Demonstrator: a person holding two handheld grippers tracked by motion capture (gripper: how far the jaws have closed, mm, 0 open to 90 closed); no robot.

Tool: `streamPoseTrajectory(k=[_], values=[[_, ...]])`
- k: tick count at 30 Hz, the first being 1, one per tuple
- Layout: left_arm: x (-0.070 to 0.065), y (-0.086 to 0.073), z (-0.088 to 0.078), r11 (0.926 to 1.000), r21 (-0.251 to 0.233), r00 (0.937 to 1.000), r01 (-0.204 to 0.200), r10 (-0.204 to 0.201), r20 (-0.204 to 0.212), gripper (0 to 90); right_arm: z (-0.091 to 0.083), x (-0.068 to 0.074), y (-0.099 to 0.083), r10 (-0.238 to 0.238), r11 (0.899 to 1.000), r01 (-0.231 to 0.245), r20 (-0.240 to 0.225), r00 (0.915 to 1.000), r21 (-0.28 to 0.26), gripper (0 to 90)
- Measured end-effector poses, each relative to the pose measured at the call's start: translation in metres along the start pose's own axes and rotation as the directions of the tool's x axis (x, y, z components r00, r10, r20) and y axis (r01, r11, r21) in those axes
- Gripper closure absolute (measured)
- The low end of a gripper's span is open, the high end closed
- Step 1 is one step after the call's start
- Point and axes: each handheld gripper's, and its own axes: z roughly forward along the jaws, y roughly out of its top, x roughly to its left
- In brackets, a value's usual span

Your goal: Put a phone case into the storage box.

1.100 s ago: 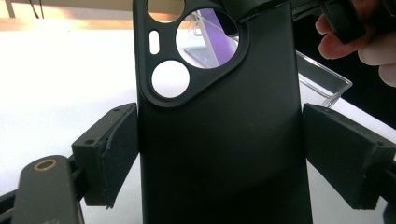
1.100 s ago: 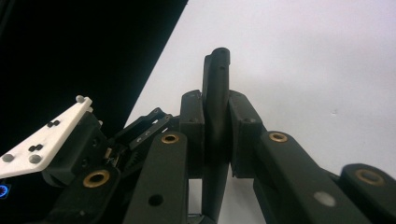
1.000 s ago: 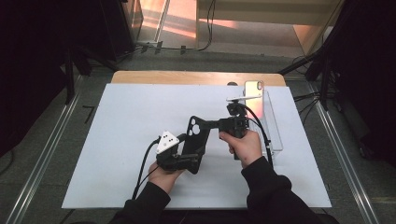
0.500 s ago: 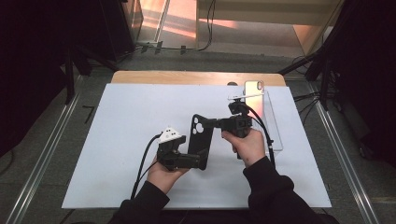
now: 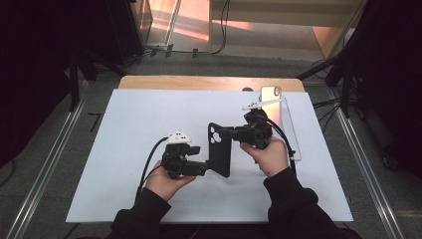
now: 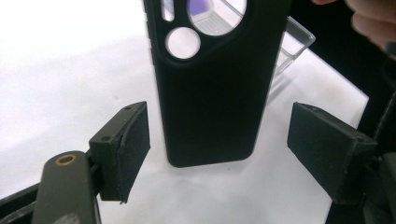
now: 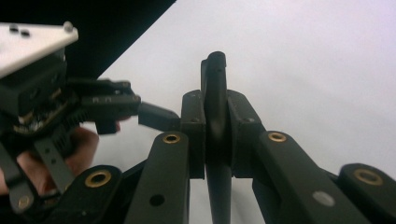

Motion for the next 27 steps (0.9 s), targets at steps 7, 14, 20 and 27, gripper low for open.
streamPoseTrajectory(k=[7, 14, 20, 27], values=[[0.007, 0.009, -0.007, 0.9968, 0.057, 0.9972, -0.057, 0.054, 0.053, 26.7, -0.008, 0.003, -0.002, -0.115, 0.993, 0.115, -0.030, 0.9929, 0.001, 77.4], [0.011, 0.016, -0.016, 0.9945, 0.033, 0.9916, -0.099, 0.096, 0.087, 29.7, -0.015, 0.002, -0.003, -0.184, 0.982, 0.188, -0.109, 0.9768, 0.020, 77.4], [0.012, 0.022, -0.021, 0.9894, 0.020, 0.9799, -0.144, 0.140, 0.142, 29.8, -0.017, -0.001, -0.004, -0.221, 0.973, 0.229, -0.182, 0.9580, 0.020, 77.3], [0.019, 0.026, -0.023, 0.9872, 0.009, 0.9697, -0.159, 0.154, 0.189, 32.8, -0.012, 0.002, -0.006, -0.246, 0.964, 0.262, -0.254, 0.9354, 0.032, 77.3]])
